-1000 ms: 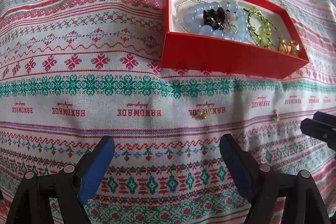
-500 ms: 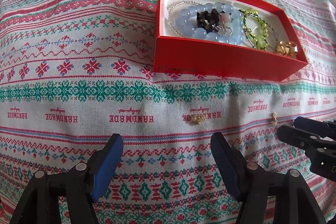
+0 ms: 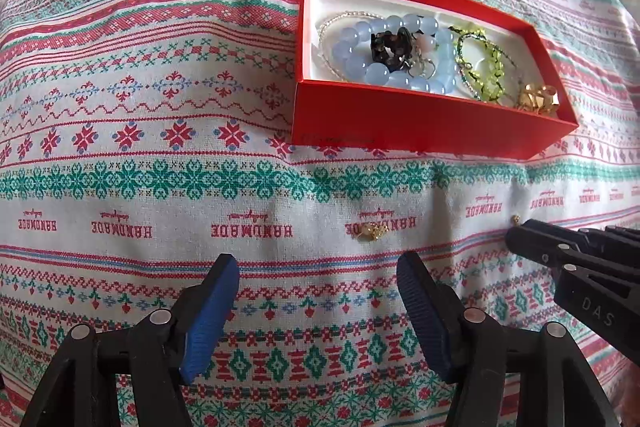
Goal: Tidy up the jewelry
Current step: 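Grasp a small gold earring with the left tool while the right tool grasps another earring, then lift both earrings and carry them toward the red box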
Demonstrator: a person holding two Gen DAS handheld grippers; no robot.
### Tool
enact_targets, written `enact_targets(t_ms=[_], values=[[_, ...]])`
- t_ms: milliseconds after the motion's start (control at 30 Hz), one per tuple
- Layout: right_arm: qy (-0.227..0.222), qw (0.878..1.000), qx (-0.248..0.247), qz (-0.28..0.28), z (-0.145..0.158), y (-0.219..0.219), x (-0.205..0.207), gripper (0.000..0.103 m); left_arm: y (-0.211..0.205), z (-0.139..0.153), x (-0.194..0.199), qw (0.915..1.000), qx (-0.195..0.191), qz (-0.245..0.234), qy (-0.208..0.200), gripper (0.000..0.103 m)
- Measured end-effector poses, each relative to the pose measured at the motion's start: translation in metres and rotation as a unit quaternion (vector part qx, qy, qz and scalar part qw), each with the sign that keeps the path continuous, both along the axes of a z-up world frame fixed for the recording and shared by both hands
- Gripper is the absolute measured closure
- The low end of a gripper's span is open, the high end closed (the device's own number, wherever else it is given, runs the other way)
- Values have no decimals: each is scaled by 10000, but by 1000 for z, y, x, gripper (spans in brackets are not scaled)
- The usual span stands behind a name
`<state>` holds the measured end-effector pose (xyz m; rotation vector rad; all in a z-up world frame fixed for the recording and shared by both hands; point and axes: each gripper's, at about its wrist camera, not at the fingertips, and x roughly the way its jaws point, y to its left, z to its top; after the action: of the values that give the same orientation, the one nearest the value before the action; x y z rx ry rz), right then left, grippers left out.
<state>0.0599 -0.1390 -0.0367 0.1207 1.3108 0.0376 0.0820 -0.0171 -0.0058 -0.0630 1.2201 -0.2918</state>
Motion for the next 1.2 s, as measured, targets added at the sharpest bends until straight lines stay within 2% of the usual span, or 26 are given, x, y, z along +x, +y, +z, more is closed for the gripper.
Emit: enact_targets(t_ms=[267,533,633,833,1000,1200], values=[[-137,9998,142,50,11,4,-4,92,14,-1,6,9982,-506,213,223,59],[-165,9996,241,46,16,-6,-14,92,-8,-8,11,9981,-505,146,314,72],[-164,9995,270,47,17,-7,-14,92,-21,-12,14,9989,-356,32,319,78],[-184,9993,311,69,23,-14,-18,92,-39,-21,18,9991,346,-175,162,83],[-195,9993,325,68,28,-18,-17,92,-53,-24,20,9984,472,-281,141,91],[-235,9990,371,51,35,-20,-17,92,-63,-24,24,9982,511,-280,119,93]])
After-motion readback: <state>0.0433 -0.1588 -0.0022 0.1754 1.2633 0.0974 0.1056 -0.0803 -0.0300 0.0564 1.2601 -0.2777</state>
